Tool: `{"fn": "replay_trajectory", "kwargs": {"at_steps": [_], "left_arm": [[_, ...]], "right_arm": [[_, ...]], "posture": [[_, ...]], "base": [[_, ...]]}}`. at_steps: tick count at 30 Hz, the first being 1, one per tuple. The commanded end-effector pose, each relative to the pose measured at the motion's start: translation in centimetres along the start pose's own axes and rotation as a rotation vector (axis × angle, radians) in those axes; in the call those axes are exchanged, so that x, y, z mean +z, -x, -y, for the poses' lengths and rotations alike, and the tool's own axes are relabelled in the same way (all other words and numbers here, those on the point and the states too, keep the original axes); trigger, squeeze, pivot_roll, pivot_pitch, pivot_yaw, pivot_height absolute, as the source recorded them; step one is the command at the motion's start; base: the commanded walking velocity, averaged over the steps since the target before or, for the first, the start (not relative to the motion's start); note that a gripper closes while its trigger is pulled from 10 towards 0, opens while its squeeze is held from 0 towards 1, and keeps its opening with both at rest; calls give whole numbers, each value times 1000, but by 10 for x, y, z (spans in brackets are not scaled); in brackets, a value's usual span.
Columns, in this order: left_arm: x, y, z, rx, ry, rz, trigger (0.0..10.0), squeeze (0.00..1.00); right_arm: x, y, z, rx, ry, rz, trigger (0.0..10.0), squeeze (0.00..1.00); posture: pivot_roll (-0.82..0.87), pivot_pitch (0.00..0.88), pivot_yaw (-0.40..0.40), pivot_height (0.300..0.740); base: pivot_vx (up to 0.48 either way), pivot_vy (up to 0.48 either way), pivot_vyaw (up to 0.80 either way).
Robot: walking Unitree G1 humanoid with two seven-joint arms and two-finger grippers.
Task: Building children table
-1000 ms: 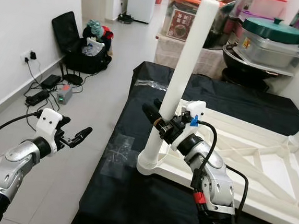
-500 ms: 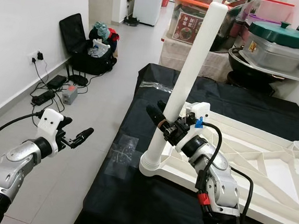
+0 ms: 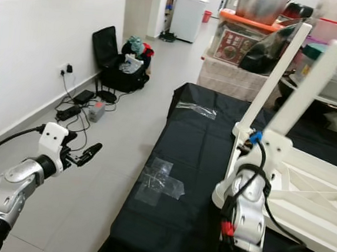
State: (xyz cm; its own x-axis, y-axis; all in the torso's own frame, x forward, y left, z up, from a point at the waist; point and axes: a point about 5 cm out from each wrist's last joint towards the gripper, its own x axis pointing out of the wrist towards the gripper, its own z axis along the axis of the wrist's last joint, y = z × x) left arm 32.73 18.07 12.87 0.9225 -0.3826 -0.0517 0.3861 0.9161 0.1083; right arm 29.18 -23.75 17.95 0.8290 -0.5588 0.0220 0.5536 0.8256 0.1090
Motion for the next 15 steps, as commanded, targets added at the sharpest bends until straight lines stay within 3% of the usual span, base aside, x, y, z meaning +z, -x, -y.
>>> {"fn": "replay_trajectory", "kwargs": {"at_steps": [1,2,4,5,6,7,13,14,15], "left_arm": [[0,-2,3,-12,-1,-3,10000,0],[0,-2,3,-12,-1,-3,10000,0],[1,-4,3,-18,-1,-3,10000,0],[1,-4,3,-18,-1,-3,10000,0],[1,-5,3,-19,0,-3,10000,0],[1,-4,2,-18,1,-3,10000,0],[-1,-3,0,-18,2,-6,10000,0],[-1,-2,-1,-17,2,-8,10000,0],[-1,-2,-2,-16,1,-9,10000,0]], "right_arm": [[-27,9,8,-52,54,-126,0,0],[-27,9,8,-52,54,-126,0,0],[-12,30,-21,80,46,-60,0,0],[-12,30,-21,80,46,-60,0,0],[-7,32,-31,155,42,-47,2706,0],[-5,30,-39,199,46,-46,10000,0],[1,29,-48,265,26,-4,10000,0],[4,26,-49,294,5,12,10000,1000],[9,24,-54,375,-28,36,10000,1000]], "posture": [[45,0,-98,740],[45,0,-98,740],[43,0,-99,740],[43,0,-99,740],[43,0,-100,740],[43,0,-100,740],[45,0,-100,740],[50,0,-104,740],[51,0,-105,740]], "base": [[0,0,0],[0,0,0],[0,0,0],[0,0,0],[0,0,0],[0,0,0],[0,0,0],[0,0,0],[0,0,0]]}}
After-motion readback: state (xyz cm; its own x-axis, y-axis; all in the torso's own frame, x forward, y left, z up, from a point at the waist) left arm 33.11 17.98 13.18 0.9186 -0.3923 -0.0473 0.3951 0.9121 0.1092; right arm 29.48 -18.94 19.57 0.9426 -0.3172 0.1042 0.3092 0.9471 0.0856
